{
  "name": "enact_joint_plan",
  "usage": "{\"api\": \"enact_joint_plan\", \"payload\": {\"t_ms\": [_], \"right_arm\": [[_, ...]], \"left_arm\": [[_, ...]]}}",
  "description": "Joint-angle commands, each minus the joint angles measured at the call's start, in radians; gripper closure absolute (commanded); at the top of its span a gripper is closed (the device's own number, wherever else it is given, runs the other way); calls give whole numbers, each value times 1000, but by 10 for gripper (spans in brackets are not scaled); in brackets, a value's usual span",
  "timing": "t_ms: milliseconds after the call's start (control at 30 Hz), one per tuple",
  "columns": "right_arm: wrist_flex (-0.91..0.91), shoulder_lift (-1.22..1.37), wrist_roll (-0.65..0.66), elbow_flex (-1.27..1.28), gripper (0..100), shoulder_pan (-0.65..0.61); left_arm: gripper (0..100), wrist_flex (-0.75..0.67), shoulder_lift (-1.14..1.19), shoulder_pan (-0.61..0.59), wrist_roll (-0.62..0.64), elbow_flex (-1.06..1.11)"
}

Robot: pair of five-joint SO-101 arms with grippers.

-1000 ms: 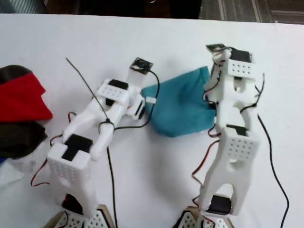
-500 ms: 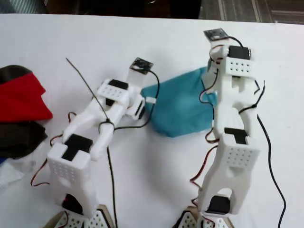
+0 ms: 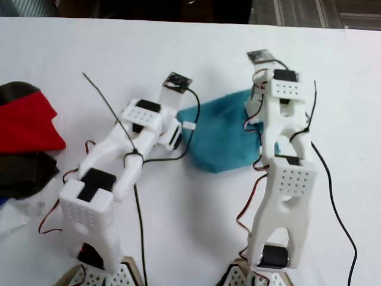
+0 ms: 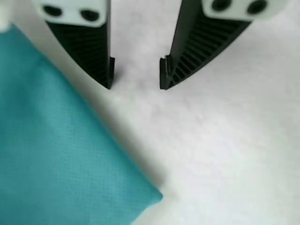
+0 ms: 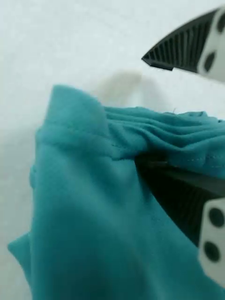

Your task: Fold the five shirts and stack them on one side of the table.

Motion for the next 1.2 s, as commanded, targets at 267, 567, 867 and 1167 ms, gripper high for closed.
{"api": "enact_joint_plan", "payload": {"t_ms": [267,567,867,1167], "right_arm": [[127,133,-6,-153,703,-64],[298,280,-5,-333,706,-111],[325,300,-5,-379,964,-90],[318,295,109,-715,978,151]], "left_arm": [[823,17,0,0,-11,-7],[823,94,0,-107,-12,-10],[827,109,-6,-170,-137,-15],[827,109,-2,-181,-146,-10]]}}
